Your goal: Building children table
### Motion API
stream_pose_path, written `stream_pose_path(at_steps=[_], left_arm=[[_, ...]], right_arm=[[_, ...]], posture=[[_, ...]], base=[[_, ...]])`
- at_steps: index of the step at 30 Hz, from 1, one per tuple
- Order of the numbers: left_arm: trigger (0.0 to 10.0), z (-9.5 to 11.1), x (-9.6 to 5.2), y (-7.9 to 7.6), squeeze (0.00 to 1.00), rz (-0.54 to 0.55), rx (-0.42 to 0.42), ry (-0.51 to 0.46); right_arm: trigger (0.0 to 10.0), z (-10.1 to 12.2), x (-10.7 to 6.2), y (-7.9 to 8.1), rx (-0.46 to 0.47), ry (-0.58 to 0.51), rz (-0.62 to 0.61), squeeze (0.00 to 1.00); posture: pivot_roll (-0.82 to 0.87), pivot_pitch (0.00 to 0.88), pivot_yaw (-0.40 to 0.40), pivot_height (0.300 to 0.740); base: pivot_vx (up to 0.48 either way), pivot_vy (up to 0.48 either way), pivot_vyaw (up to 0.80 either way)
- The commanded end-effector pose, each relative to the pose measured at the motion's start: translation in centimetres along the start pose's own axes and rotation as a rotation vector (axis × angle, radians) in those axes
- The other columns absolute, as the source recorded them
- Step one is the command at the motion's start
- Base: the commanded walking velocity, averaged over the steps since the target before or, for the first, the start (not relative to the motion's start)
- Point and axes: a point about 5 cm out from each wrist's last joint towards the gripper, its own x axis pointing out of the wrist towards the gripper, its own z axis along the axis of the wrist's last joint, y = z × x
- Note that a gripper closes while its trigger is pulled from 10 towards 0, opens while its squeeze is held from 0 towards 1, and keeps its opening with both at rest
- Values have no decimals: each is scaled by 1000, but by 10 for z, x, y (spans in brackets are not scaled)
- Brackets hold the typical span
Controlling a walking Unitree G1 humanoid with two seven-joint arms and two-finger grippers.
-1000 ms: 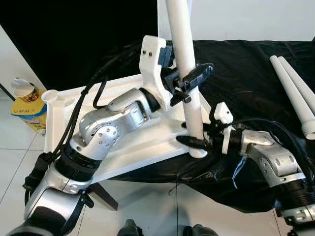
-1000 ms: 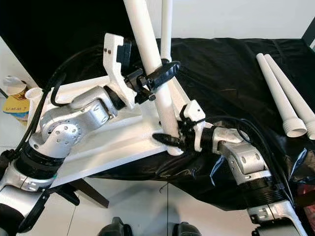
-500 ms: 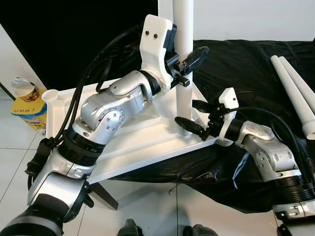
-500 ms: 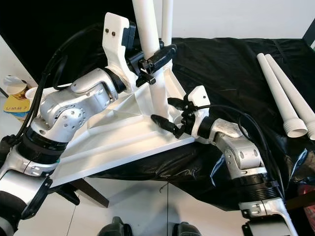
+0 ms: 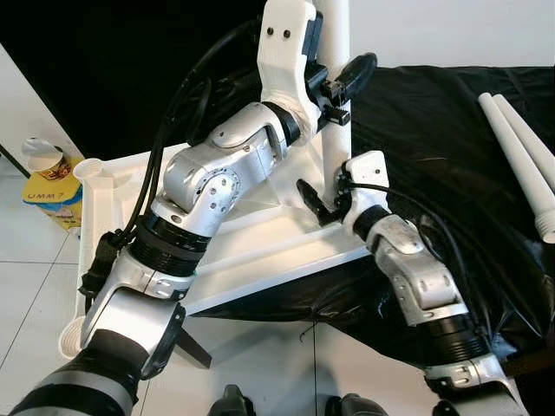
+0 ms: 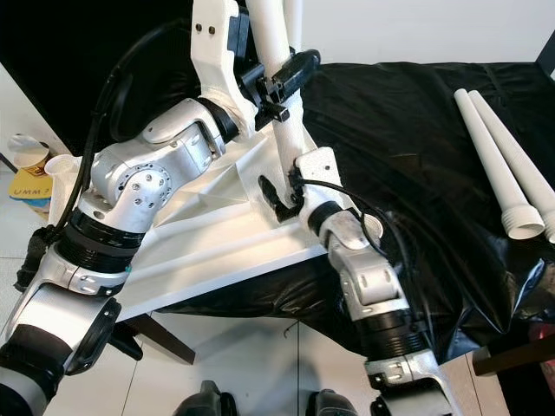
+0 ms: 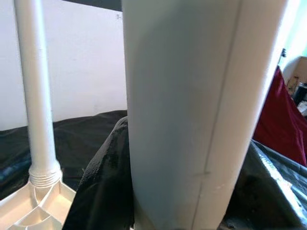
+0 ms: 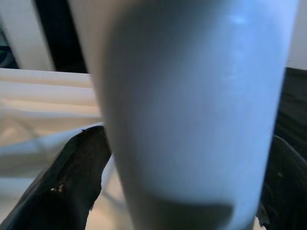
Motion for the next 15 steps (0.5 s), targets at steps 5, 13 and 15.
stream_pose_path(at_steps=[5, 13, 15], left_arm=[[10000, 5, 5, -13, 0, -40, -19, -22], [10000, 4, 6, -15, 0, -38, -14, -18], [10000, 2, 7, -18, 0, -38, -14, -18]], right_arm=[[10000, 1, 8, 10, 1, -7, -97, 0], [10000, 9, 14, 19, -70, -53, -86, 0], [10000, 10, 15, 22, -122, -77, -104, 0]], posture=[[46, 123, 56, 740], [73, 113, 59, 740], [74, 113, 61, 740]], base=[[0, 0, 0], [0, 0, 0], [0, 0, 0]])
